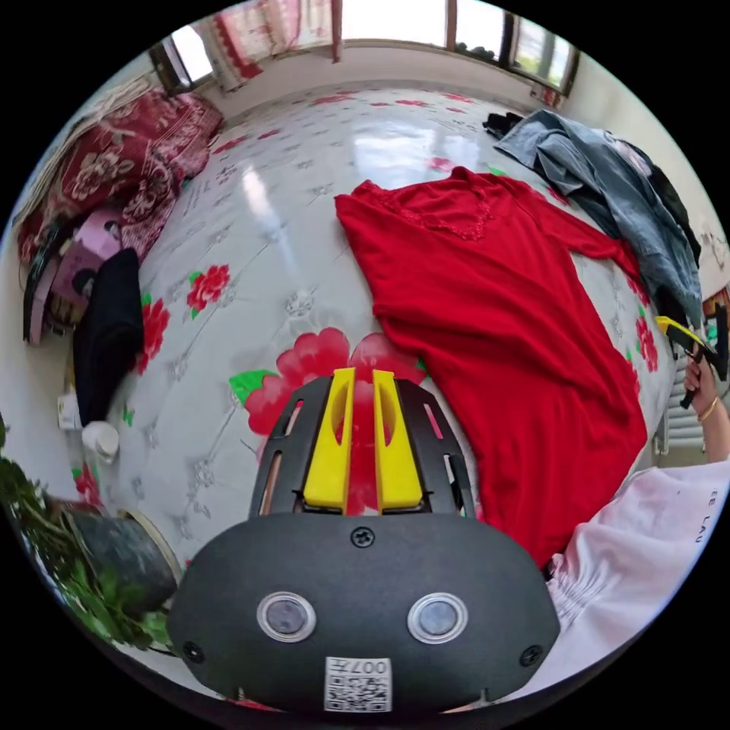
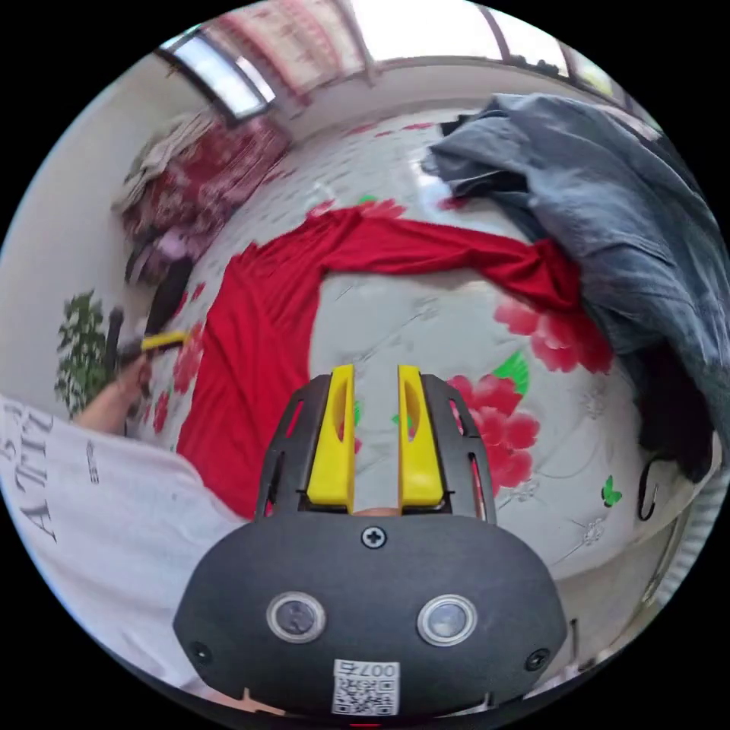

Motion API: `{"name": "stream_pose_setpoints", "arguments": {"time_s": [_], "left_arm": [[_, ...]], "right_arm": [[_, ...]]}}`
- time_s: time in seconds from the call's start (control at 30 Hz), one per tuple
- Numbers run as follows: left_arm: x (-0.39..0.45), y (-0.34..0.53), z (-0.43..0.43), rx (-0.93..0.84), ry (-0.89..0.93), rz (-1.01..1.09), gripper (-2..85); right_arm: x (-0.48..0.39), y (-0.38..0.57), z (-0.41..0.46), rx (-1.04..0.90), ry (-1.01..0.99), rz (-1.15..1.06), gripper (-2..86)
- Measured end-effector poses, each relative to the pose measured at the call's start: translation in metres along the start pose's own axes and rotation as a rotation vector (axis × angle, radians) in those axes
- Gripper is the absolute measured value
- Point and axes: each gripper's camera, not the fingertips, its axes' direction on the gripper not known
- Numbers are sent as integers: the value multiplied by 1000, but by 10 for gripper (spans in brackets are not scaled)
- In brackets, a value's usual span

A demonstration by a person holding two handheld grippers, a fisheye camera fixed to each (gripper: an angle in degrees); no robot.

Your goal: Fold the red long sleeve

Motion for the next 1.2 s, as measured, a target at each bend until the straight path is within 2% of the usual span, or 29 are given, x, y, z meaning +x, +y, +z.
{"name": "stream_pose_setpoints", "arguments": {"time_s": [0.17, 0.23, 0.33, 0.4, 0.47, 0.63, 0.73, 0.8, 0.87, 1.03, 1.13, 1.2], "left_arm": [[-20, 36, -5, -45, 115, -192, 29], [-21, 48, -6, -70, 134, -228, 23], [-21, 62, -8, -118, 128, -265, 13], [-23, 68, -11, -137, 144, -300, 8], [-26, 70, -13, -140, 150, -324, 4], [-40, 67, -17, -129, 190, -365, -1], [-49, 64, -21, -116, 202, -382, -1], [-56, 62, -30, -90, 214, -385, 1], [-60, 63, -39, -64, 222, -378, 7], [-71, 75, -64, -1, 238, -329, 36], [-73, 87, -70, 17, 270, -287, 49], [-72, 92, -69, 8, 309, -248, 56]], "right_arm": [[105, -49, -13, 172, 76, 358, 96], [124, -65, -11, 193, 155, 406, 93], [148, -81, 11, 124, 204, 482, 73], [153, -75, 10, 175, 236, 550, 40], [150, -72, 4, 199, 162, 550, 20], [81, -87, -43, 377, -115, 262, 2], [-19, -101, -78, 414, -244, -112, 0], [-114, -81, -96, 410, -302, -435, 0], [-177, -47, -97, 384, -344, -621, 1], [-294, 82, -43, 185, -376, -914, 7], [-327, 161, 20, -68, -416, -941, 17], [-343, 208, 64, -312, -433, -954, 28]]}}
